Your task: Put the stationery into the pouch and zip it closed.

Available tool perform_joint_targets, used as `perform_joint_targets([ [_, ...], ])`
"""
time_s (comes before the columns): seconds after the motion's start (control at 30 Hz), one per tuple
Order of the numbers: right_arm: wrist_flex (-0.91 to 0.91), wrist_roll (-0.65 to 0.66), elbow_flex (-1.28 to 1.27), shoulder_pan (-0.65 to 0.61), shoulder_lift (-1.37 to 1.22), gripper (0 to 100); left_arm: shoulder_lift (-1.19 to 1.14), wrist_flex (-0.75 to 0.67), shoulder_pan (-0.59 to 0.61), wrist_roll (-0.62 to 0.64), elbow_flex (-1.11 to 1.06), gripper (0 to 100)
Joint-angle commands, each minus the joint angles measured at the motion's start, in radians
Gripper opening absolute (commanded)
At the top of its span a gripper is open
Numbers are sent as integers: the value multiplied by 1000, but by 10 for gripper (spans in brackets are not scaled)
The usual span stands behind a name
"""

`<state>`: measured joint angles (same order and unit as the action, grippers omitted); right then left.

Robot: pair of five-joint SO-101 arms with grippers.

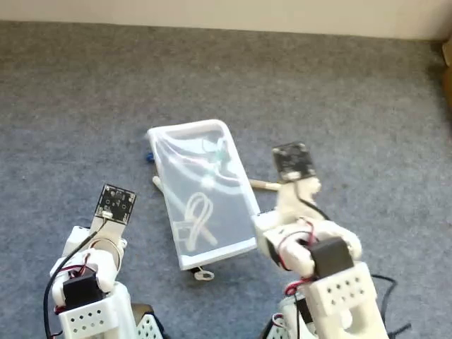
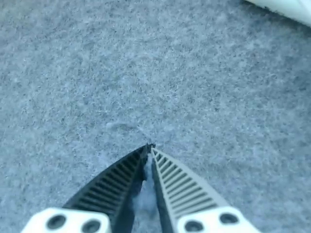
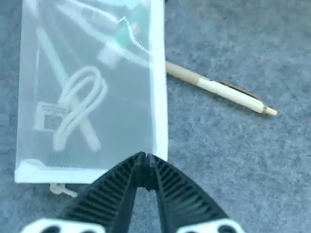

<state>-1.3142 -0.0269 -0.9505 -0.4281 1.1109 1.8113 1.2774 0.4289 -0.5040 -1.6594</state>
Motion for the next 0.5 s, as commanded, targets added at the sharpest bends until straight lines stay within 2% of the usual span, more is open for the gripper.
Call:
perform_joint_targets([
  [0.0,2,5,65,-139,-47,4,5,-23,18,12,10,7],
  [0.07,-5,-20,70,-203,-70,4,5,-28,18,12,10,7],
  [0.33,28,-255,84,-367,-216,4,7,-46,19,12,-2,7],
  [0.47,31,-284,82,-443,-288,4,7,-66,21,12,-4,7],
])
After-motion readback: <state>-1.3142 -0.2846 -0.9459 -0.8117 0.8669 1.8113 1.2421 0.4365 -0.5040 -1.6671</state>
